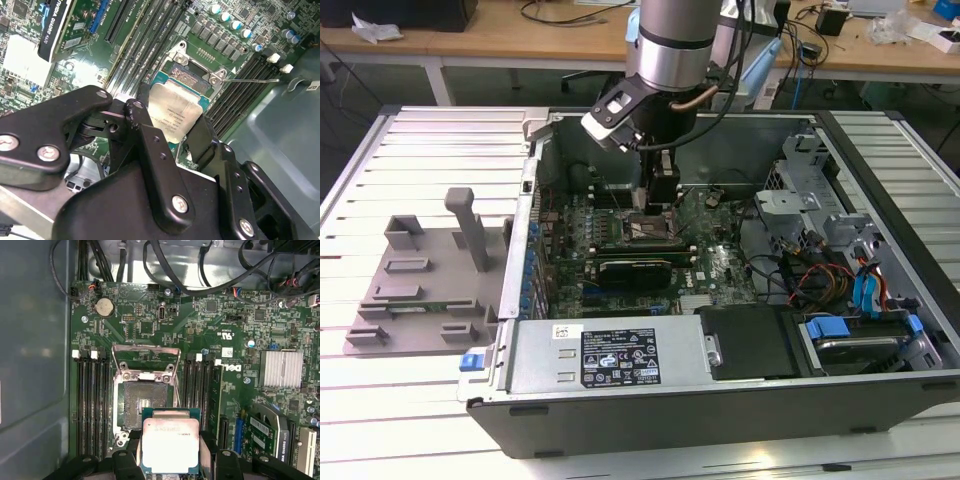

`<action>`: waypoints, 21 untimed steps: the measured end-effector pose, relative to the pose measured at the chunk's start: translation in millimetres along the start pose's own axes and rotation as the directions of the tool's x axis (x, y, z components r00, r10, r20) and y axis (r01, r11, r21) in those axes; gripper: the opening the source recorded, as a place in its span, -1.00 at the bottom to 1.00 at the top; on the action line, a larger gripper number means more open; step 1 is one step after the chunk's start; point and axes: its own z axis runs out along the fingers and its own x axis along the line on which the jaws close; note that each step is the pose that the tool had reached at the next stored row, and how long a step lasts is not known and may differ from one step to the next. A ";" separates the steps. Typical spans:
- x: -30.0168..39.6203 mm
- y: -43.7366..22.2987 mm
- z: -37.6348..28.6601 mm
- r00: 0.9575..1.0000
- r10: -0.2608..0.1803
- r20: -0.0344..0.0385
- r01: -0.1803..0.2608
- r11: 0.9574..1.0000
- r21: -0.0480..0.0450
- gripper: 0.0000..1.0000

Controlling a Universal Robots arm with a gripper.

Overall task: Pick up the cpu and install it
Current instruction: 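Place the cpu into insertion slot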

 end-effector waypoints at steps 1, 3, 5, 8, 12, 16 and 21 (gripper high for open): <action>0.3 0.2 0.6 1.000 0.000 0.000 0.000 1.000 0.000 0.09; 1.2 0.7 1.8 1.000 0.000 0.000 0.000 1.000 0.000 0.09; 3.4 1.3 3.7 1.000 0.000 0.000 0.000 1.000 0.000 0.09; 6.1 2.4 13.1 1.000 0.000 0.000 0.000 1.000 0.001 0.09; 8.4 3.3 22.1 1.000 0.000 0.000 0.000 1.000 0.002 0.09; 13.2 4.2 29.9 1.000 0.000 0.000 0.000 1.000 0.003 0.09; 14.3 4.4 34.2 1.000 0.000 0.000 0.000 1.000 0.003 0.09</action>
